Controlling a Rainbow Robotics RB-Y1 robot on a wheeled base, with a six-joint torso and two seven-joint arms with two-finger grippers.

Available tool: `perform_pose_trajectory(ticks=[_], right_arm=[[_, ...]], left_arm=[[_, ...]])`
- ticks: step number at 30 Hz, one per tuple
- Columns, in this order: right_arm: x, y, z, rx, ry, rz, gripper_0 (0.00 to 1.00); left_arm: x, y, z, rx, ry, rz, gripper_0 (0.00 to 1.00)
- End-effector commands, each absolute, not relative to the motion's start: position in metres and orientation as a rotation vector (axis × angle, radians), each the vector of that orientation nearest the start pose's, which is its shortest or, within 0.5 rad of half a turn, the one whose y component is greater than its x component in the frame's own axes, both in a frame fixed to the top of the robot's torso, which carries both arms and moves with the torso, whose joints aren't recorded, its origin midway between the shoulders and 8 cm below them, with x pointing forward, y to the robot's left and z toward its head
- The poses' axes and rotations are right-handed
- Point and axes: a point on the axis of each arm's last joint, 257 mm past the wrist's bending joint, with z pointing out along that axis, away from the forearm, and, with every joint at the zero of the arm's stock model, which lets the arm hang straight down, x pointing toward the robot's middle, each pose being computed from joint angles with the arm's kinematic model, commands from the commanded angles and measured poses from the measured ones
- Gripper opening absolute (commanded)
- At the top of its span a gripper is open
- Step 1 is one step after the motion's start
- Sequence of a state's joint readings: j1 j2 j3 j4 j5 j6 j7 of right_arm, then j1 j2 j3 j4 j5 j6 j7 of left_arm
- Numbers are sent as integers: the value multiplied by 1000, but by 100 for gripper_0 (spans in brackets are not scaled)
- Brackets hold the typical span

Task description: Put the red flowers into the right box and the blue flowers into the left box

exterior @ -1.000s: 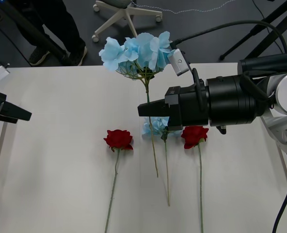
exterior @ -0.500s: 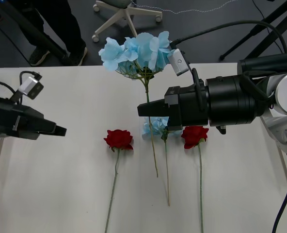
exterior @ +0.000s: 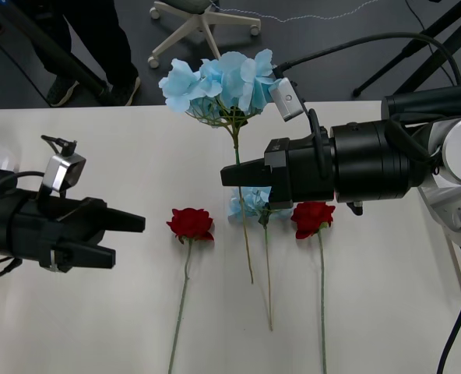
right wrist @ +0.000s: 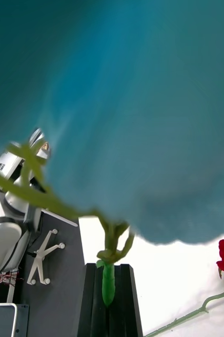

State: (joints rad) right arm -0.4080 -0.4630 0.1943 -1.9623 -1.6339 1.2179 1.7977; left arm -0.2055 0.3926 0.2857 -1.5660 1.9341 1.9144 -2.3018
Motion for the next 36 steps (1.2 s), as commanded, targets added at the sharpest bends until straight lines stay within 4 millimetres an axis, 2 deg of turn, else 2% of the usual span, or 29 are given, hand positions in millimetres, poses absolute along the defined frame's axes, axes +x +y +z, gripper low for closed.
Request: perform_pose_trajectory(ticks=[1,3,5,18,30,36], right_arm=[[349,35,-54,-980,1778,1384,0],[349,35,-54,-981,1777,1383,0],[349,35,-54,-981,1777,1383,0],[349,35,-54,-981,1777,1383,0],[349,35,-54,-981,1777,1383,0],[349,36,-55,-980,1777,1385,0]], left_arm=[[272,107,-143,1059,1664,-1735,100],[264,93,-149,1066,1671,-1748,100],[265,82,-153,1057,1688,-1724,100],[289,13,-161,924,1722,-1705,100],[290,-26,-155,870,1705,-1759,100],[288,-37,-152,860,1699,-1784,100]])
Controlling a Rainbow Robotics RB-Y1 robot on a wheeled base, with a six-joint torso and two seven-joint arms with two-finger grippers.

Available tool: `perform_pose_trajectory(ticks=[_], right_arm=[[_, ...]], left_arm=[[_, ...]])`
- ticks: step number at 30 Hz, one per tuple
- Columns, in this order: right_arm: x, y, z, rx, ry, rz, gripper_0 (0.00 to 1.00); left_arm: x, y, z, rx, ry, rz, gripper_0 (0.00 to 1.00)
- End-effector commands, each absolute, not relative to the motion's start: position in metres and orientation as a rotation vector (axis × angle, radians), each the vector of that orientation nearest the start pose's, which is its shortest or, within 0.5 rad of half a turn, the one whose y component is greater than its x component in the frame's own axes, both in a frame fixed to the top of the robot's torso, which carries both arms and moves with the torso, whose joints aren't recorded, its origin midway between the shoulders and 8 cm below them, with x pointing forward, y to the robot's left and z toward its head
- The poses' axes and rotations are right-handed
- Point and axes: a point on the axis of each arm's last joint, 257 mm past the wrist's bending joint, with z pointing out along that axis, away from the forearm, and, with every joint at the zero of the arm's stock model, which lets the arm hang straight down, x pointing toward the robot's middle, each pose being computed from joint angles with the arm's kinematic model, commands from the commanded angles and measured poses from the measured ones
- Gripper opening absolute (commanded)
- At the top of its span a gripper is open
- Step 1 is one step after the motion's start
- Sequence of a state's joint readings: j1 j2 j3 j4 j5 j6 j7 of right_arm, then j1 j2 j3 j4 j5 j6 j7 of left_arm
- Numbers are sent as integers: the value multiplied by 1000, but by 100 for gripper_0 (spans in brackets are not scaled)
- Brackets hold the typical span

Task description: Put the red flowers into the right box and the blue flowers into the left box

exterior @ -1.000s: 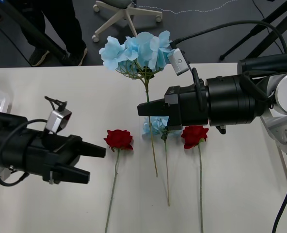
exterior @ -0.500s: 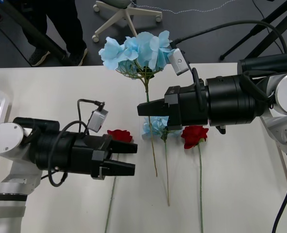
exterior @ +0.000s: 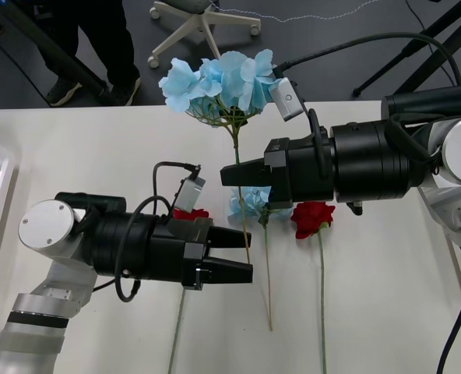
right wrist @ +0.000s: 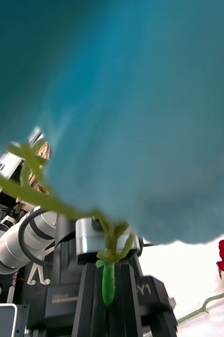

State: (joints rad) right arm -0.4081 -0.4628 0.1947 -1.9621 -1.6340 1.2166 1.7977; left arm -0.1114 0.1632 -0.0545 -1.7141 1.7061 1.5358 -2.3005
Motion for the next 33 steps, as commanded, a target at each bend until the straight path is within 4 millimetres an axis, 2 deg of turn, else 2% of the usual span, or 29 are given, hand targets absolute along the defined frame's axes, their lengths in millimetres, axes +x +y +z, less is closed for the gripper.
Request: perform_pose_trajectory(ticks=[1,14,17,21,22,25,27,33], right_arm=[[349,36,-55,-980,1777,1385,0],[349,35,-55,-980,1778,1384,0],[349,35,-54,-981,1777,1383,0],[349,35,-55,-980,1778,1384,0],[350,35,-54,-979,1778,1383,0],[349,35,-55,-980,1778,1384,0],[349,35,-55,-980,1778,1384,0],[350,35,-54,-980,1776,1382,0]], left_arm=[[288,-37,-152,860,1699,-1784,100],[285,-46,-151,855,1691,-1802,99],[285,-48,-150,850,1689,-1804,86],[286,-51,-148,835,1687,-1813,43],[286,-51,-148,836,1685,-1812,23],[285,-52,-148,836,1686,-1815,3],[286,-52,-148,834,1685,-1816,0],[285,-52,-147,830,1680,-1822,0]])
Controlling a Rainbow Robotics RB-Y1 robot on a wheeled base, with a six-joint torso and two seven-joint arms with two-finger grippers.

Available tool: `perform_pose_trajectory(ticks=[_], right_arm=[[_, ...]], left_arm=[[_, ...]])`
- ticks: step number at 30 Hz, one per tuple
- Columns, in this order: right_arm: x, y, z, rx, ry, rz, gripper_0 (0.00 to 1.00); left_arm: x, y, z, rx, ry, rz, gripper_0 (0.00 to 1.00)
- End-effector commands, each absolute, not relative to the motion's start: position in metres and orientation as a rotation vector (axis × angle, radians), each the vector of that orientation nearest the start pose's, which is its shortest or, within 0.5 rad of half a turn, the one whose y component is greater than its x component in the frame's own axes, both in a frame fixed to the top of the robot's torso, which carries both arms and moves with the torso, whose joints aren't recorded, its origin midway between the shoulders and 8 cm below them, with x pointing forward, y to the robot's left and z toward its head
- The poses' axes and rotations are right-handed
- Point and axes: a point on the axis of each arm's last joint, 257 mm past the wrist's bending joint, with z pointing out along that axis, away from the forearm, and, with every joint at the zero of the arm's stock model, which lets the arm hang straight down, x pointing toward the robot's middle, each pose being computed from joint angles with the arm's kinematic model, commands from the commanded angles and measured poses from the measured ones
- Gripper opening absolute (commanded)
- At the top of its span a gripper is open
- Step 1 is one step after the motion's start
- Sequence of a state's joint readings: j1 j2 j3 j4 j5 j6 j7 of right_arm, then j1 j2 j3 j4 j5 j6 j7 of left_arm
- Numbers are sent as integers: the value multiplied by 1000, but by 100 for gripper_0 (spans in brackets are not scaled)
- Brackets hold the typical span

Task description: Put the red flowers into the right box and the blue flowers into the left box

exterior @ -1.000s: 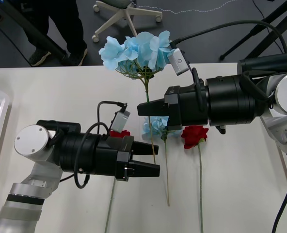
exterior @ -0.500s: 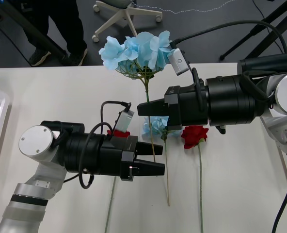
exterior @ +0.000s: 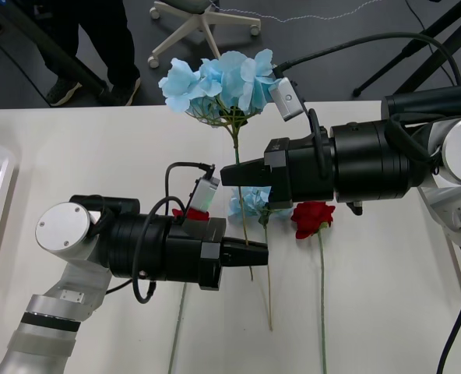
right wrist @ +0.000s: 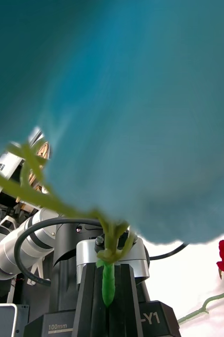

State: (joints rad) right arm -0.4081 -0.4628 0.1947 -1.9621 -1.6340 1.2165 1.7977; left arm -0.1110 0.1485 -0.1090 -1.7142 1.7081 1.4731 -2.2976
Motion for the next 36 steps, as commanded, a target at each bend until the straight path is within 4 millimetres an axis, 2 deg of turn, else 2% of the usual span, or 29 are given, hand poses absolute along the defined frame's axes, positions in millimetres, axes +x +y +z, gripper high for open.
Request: perform_pose_trajectory(ticks=[1,11,12,13,14,15,16,17,18,26,30,36], right_arm=[[350,35,-54,-980,1776,1382,0],[350,35,-54,-981,1773,1380,0],[350,35,-54,-979,1772,1380,49],[350,35,-54,-977,1775,1382,60],[350,35,-54,-977,1773,1384,76],[351,35,-54,-978,1772,1380,85],[350,36,-53,-981,1768,1379,91],[350,36,-53,-981,1768,1379,91],[351,35,-52,-978,1763,1382,98],[351,36,-50,-976,1757,1384,100],[352,35,-50,-973,1754,1380,100],[355,31,-49,-971,1754,1368,100]], left_arm=[[285,-52,-146,834,1679,-1822,0],[284,-52,-144,829,1672,-1832,0],[284,-52,-145,830,1673,-1830,0],[284,-52,-145,831,1673,-1831,0],[284,-52,-144,829,1672,-1832,0],[284,-51,-145,828,1673,-1833,0],[284,-51,-145,823,1675,-1834,0],[284,-51,-145,823,1675,-1834,0],[285,-50,-145,820,1673,-1832,0],[289,-42,-143,805,1669,-1827,0],[292,-30,-140,789,1667,-1828,0],[304,9,-139,763,1697,-1779,0]])
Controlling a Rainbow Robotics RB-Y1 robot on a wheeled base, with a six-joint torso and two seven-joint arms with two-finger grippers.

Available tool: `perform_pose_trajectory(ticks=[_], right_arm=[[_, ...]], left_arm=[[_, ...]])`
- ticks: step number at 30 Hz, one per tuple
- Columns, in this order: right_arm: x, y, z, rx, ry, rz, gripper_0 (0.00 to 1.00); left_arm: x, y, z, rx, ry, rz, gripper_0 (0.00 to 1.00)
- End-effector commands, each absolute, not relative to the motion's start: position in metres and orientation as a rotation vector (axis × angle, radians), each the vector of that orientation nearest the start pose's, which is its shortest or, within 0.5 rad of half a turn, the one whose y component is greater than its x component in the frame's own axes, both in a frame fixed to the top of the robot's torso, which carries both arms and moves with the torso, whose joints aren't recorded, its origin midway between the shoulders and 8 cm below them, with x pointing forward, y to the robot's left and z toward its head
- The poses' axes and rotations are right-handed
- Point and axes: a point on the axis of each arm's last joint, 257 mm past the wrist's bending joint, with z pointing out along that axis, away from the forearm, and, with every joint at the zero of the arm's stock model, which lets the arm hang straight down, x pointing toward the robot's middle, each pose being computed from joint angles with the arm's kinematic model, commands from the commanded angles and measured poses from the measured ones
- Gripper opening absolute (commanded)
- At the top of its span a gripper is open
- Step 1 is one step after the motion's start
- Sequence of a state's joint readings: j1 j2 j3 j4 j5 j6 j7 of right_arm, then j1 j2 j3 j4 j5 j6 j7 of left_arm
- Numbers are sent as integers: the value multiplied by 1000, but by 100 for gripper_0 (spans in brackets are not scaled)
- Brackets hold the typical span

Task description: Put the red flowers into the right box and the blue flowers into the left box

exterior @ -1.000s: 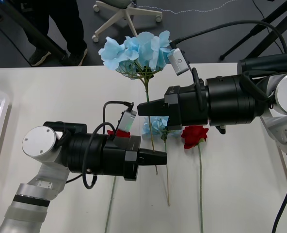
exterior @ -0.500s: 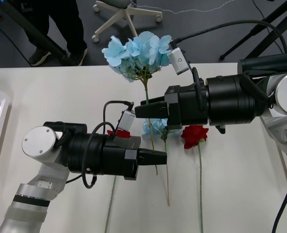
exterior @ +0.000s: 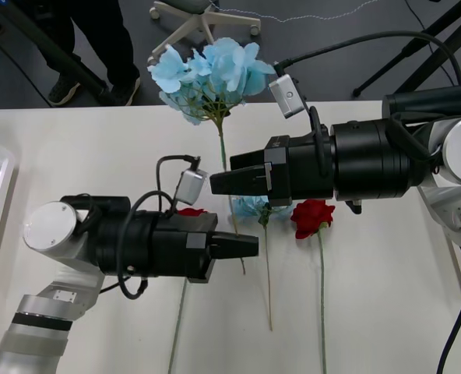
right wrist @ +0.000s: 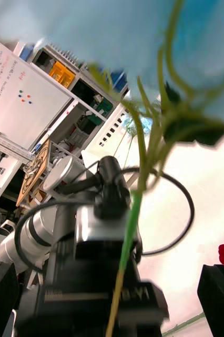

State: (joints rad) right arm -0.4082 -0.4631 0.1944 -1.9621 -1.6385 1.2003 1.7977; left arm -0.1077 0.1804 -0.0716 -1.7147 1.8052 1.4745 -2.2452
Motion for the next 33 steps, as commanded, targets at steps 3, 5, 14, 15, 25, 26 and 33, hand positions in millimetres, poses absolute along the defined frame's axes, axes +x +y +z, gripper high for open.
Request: perform_pose_trajectory(ticks=[3,5,14,15,25,26,33], right_arm=[[359,25,-50,-965,1764,1348,100],[361,21,-51,-965,1774,1334,100],[382,-36,-93,-924,2043,1131,100],[385,-49,-100,-914,2095,1086,100],[410,-153,-157,-626,2525,683,100],[411,-157,-160,-603,2545,662,100],[412,-210,-192,-339,2749,469,100]], left_arm=[[315,40,-140,752,1734,-1713,0],[323,58,-142,742,1760,-1663,0],[359,177,-133,609,1929,-1373,0],[364,194,-130,575,1950,-1330,0],[394,358,-125,332,2190,-757,0],[395,368,-126,316,2206,-715,0],[398,467,-134,191,2373,-275,0]])
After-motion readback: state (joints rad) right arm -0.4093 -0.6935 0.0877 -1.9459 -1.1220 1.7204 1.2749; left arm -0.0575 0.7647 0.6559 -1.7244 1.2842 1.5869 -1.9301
